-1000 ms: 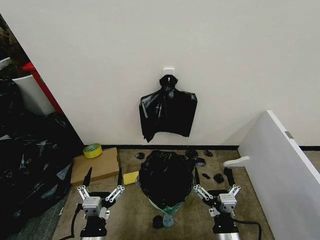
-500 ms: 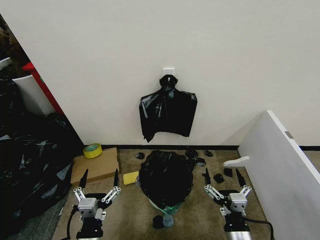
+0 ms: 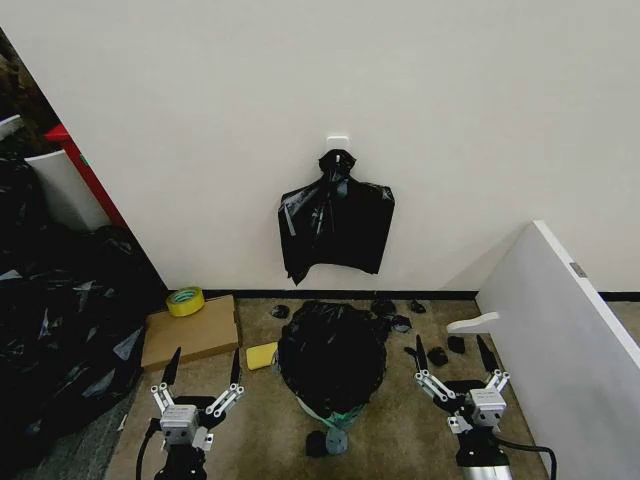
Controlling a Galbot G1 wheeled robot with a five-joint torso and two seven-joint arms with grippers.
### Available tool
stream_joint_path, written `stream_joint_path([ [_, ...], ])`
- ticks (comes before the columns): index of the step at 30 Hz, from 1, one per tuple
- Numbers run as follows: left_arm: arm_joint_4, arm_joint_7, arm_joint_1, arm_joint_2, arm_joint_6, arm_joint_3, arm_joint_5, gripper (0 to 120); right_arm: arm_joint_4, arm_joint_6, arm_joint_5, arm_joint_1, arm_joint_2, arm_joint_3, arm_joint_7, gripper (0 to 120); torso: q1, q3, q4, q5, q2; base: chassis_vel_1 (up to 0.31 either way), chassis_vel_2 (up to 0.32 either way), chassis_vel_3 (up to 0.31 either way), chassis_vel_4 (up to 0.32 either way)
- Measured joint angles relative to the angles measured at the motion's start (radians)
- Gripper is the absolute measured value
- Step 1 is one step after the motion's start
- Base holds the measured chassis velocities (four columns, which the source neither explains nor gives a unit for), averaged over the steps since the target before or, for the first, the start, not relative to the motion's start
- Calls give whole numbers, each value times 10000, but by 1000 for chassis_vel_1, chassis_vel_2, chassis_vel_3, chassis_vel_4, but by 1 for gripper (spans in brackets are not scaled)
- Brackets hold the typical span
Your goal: Place the garbage bag over the trash bin.
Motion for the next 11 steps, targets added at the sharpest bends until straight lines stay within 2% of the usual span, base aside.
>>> stream_joint_path([
  [11,61,-1,-62,35,-45,-25,113,100,145,-74,-269,-85,95,-186,-58,100,0,0,0,-1,-1,0,0,0,0],
])
